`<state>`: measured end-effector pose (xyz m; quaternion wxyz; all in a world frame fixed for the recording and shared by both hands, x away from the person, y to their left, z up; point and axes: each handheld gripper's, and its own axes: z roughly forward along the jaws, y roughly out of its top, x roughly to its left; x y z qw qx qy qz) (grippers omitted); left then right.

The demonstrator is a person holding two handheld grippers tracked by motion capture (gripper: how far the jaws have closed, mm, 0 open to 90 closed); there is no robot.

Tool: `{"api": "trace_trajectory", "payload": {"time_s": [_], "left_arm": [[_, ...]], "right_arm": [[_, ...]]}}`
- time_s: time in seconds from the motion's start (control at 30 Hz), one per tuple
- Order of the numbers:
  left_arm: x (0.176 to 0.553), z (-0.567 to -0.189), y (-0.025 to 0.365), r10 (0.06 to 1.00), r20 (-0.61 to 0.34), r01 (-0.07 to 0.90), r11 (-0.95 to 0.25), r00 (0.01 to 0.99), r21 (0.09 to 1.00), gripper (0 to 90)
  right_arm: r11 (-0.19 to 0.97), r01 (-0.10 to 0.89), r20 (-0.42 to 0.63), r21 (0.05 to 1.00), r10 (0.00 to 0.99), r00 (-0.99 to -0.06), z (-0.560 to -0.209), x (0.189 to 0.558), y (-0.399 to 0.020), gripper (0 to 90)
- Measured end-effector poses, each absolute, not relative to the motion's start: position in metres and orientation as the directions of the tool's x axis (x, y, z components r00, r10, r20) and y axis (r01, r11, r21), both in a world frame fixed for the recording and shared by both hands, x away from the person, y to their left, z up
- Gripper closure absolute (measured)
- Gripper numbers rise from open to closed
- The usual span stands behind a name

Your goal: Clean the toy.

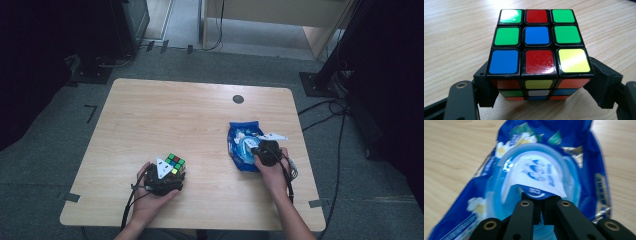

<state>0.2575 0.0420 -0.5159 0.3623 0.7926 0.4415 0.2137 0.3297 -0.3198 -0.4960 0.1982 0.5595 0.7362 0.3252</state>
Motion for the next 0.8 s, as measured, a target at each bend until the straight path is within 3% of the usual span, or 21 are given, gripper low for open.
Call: {"api": "trace_trajectory", "payload": {"time_s": [0.53, 0.6, 0.7, 0.8], "left_arm": [[0.258, -0.516, 0.042, 0.857, 0.015, 0.547, -0.342, 0.515, 0.764, 23.1], [0.258, -0.516, 0.042, 0.857, 0.016, 0.547, -0.343, 0.515, 0.763, 23.1], [0.258, -0.516, 0.042, 0.857, 0.016, 0.548, -0.344, 0.516, 0.762, 23.1], [0.258, -0.516, 0.042, 0.858, 0.014, 0.547, -0.341, 0.514, 0.764, 23.1]], "right_arm": [[0.093, 0.423, 0.015, 0.901, 0.969, -0.245, -0.438, 0.323, -0.330, 89.7], [0.089, 0.426, 0.016, 0.900, 0.971, -0.237, -0.437, 0.324, -0.331, 89.6], [0.092, 0.525, 0.049, 0.846, 0.967, -0.249, -0.447, 0.333, -0.333, 89.5], [0.111, 0.433, -0.003, 0.894, 0.970, -0.242, -0.442, 0.323, -0.329, 89.6]]}}
